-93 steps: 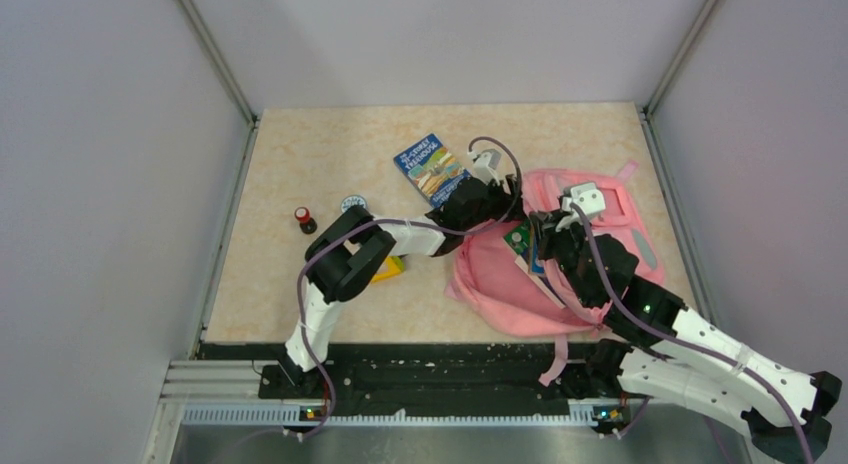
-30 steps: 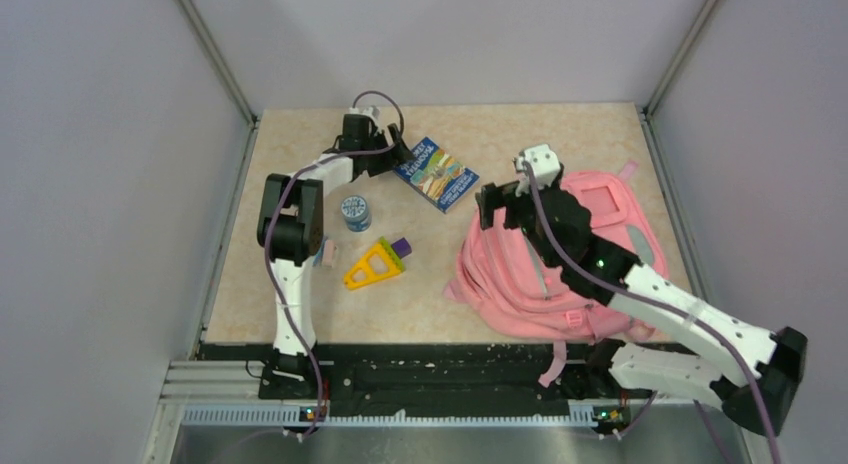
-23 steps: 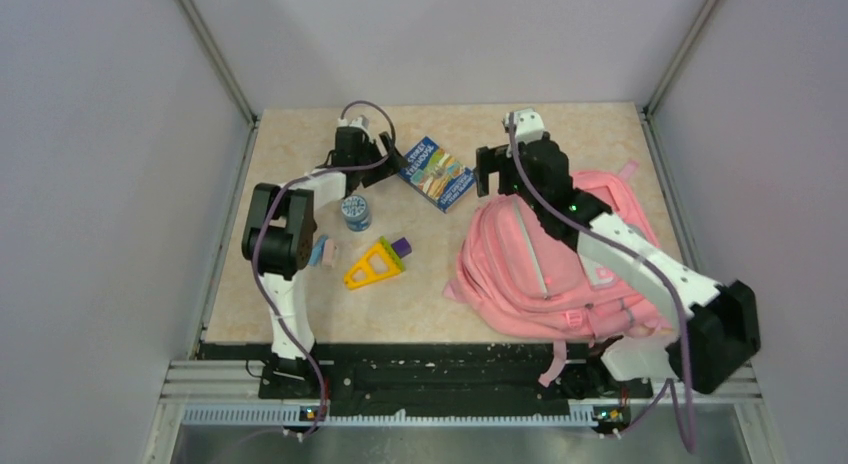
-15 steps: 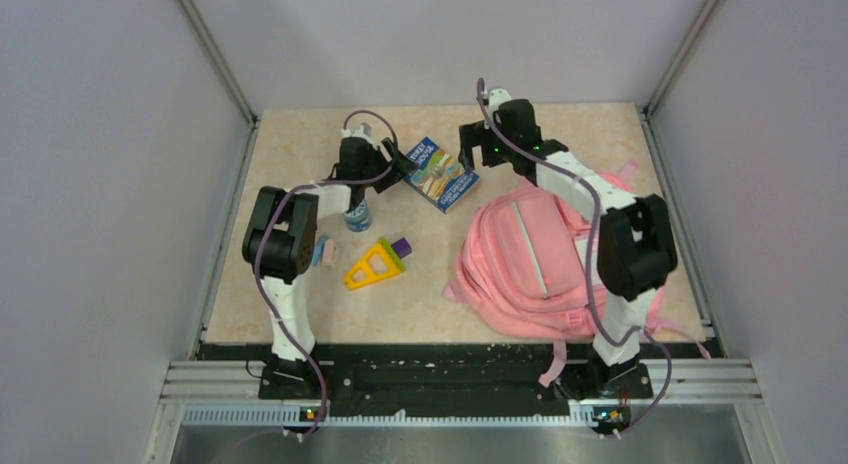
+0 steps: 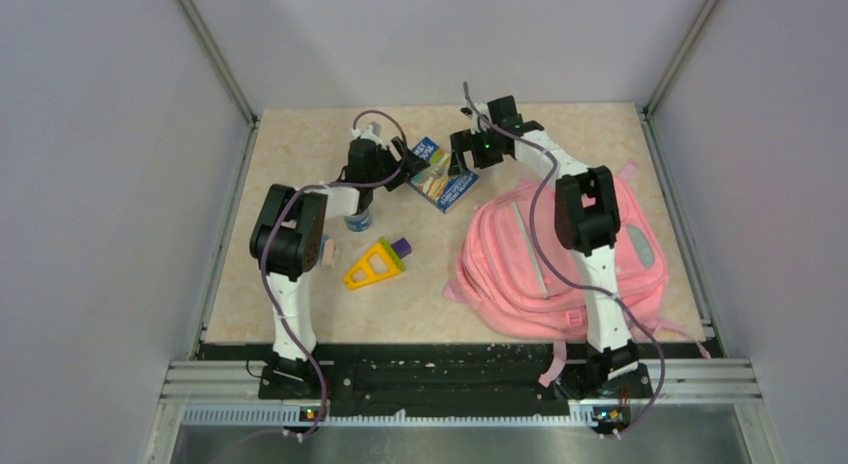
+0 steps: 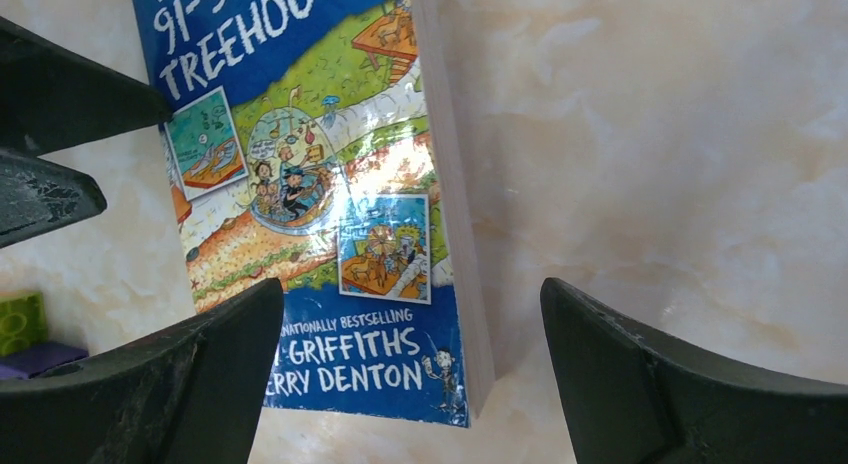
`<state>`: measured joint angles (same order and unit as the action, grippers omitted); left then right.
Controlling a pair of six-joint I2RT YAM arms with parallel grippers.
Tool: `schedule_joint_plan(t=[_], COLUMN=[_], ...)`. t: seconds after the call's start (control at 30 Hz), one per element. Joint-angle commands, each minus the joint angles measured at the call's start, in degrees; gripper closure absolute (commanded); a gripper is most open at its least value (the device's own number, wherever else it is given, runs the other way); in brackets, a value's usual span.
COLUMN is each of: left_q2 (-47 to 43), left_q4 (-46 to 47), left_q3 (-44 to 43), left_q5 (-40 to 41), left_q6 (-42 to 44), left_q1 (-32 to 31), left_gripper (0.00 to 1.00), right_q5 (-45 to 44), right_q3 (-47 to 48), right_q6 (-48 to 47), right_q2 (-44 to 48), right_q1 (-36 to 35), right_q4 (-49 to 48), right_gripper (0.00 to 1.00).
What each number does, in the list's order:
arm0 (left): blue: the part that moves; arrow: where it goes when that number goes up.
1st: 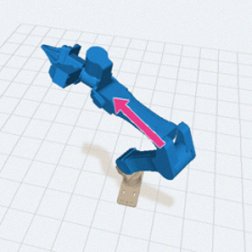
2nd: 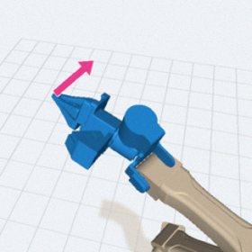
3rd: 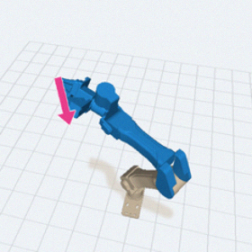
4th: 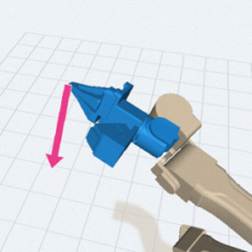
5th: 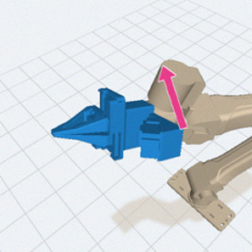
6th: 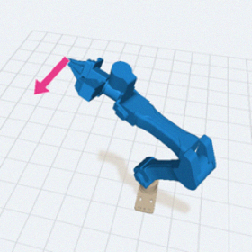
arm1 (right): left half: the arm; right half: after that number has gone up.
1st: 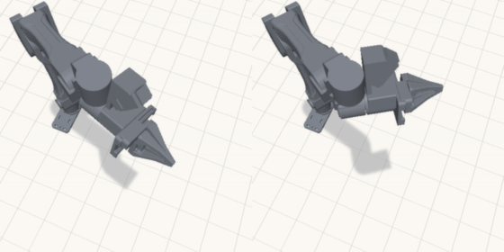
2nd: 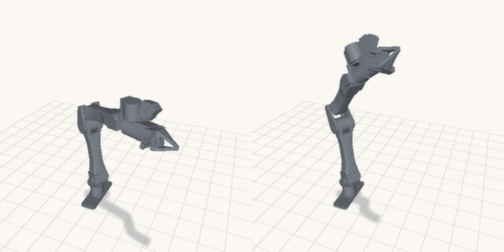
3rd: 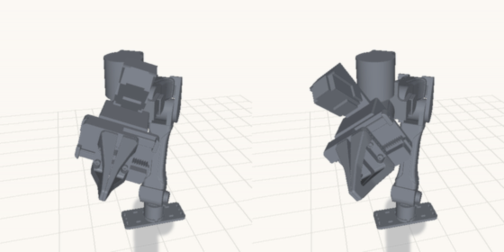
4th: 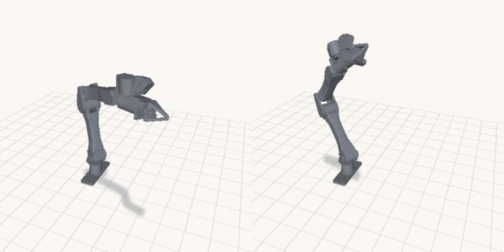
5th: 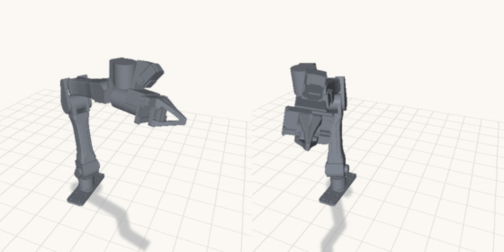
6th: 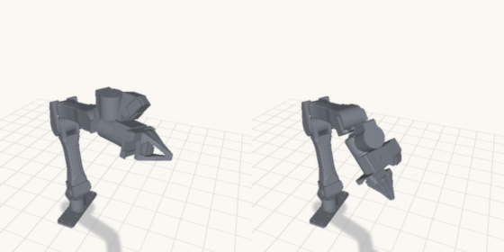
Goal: Pack the student bag
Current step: Pick up the book from the center of the board.
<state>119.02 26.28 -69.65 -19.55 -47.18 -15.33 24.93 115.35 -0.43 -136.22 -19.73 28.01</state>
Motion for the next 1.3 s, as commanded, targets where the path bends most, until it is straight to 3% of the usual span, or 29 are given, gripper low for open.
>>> schedule_joint_plan(t=[0.0,0.17,0.4,0.77,1.0,1.27], left_q2=[-2.33,-1.22,1.74,-10.28,-2.77,0.89], left_q4=[-6.09,-11.89,-13.52,-11.74,-6.09,-1.41], left_q3=[1.62,-0.4,-3.12,8.85,5.46,3.84], left_q5=[6.99,9.47,4.95,14.36,6.33,1.09], left_q6=[3.14,2.67,1.05,3.54,-1.93,-4.5], left_q1=[-0.69,-1.18,-1.37,-1.81,-1.81,-2.39], left_gripper=[0.19,0.17,0.17,0.14,0.15,0.28], right_q5=[6.59,8.59,12.74,11.78,12.27,18.44], right_q3=[5.94,6.19,6.2,5.27,5.21,5.06], right_q6=[-1.6,-0.75,-0.34,1.96,3.13,8.46], right_q2=[-2.82,-4.33,-5.44,-5.81,-5.95,-7.15], right_q1=[0.15,0.21,0.13,-0.19,-0.93,-4.47], right_q4=[5.12,5.73,6.98,6.91,6.21,1.74], right_gripper=[0.05,0.06,0.08,0.11,0.11,0.14])
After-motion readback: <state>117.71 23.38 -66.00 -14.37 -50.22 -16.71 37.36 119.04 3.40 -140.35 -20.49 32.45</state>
